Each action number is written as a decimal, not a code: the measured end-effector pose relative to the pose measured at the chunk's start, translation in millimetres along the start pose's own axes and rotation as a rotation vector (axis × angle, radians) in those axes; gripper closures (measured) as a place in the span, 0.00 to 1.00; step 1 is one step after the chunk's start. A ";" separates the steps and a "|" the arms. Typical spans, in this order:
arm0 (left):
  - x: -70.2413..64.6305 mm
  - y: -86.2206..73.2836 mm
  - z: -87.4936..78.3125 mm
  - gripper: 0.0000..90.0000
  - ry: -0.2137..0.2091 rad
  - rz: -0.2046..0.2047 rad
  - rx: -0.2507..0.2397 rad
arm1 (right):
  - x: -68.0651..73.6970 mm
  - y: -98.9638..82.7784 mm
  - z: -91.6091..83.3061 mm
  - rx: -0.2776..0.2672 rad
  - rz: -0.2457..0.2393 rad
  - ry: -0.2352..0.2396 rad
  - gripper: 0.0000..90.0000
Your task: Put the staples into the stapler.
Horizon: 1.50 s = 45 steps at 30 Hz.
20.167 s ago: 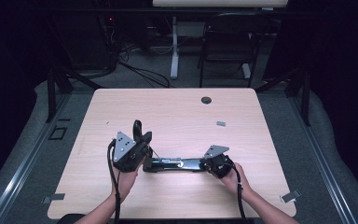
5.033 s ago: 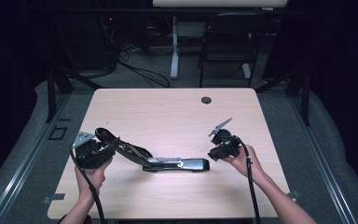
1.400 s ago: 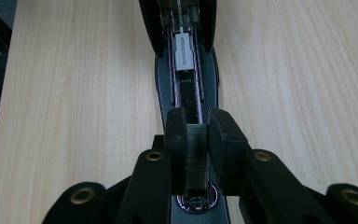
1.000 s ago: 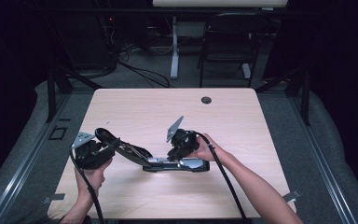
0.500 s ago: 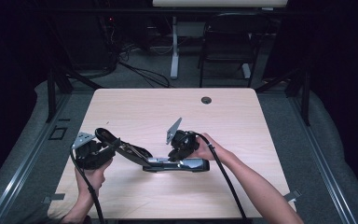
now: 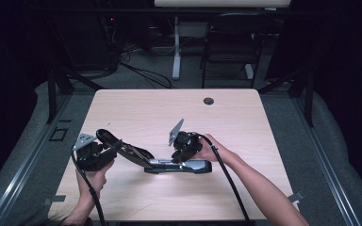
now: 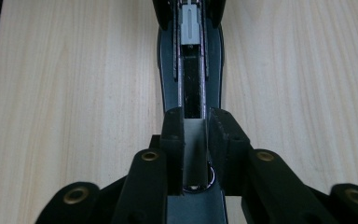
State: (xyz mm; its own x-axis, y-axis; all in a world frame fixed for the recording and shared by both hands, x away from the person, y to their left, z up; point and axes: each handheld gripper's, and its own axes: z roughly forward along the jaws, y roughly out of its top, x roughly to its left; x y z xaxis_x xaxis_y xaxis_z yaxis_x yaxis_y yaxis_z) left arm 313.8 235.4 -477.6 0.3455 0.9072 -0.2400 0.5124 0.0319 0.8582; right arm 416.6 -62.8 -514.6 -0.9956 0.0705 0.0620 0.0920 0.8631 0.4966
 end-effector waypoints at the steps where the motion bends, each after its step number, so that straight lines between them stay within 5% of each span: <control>1: 0.0 -0.1 0.1 0.65 0.000 0.000 -0.001 | -0.8 -0.5 -0.6 0.007 0.002 -0.001 0.81; 8: 0.8 -0.2 -0.7 0.65 -0.003 -0.001 0.010 | 2.1 -1.0 -1.5 0.031 0.025 -0.022 0.72; 9: 1.0 -0.4 -0.7 0.65 -0.005 -0.002 0.007 | 3.0 -1.8 -2.7 0.034 0.043 -0.007 0.60; 11: 1.0 -0.6 -0.7 0.65 -0.006 -0.003 0.004 | 5.0 -2.6 -3.6 0.026 0.058 -0.006 0.57; 15: 1.2 -1.4 -0.3 0.65 -0.010 -0.010 -0.010 | 12.0 -5.4 -10.9 0.027 0.129 -0.063 0.43; 24: 0.9 -1.9 -0.4 0.66 -0.007 -0.011 -0.015 | 27.7 -19.7 -23.3 0.051 0.199 -0.191 0.43; 29: 1.0 -1.8 -0.5 0.66 -0.010 -0.010 -0.011 | 34.7 -33.4 -36.0 0.038 0.259 -0.248 0.49; 32: 0.8 -1.8 -0.6 0.66 -0.007 -0.009 -0.010 | 39.5 -43.3 -41.4 0.031 0.304 -0.272 0.71; 37: 0.8 -1.8 -0.5 0.65 -0.008 -0.008 -0.011 | 42.6 -52.2 -39.6 0.038 0.317 -0.273 0.92; 45: 1.3 -1.9 -0.5 0.65 -0.011 -0.007 -0.013 | 40.0 -55.4 -21.0 0.086 0.303 -0.277 1.00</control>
State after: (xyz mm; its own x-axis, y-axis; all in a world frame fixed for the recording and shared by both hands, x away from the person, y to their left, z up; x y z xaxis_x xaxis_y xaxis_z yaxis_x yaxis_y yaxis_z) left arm 312.8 236.7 -479.3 0.3506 0.9023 -0.2507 0.5045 0.0435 0.8623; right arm 372.1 -118.3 -521.5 -0.8923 0.4491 -0.0469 0.3911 0.8205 0.4169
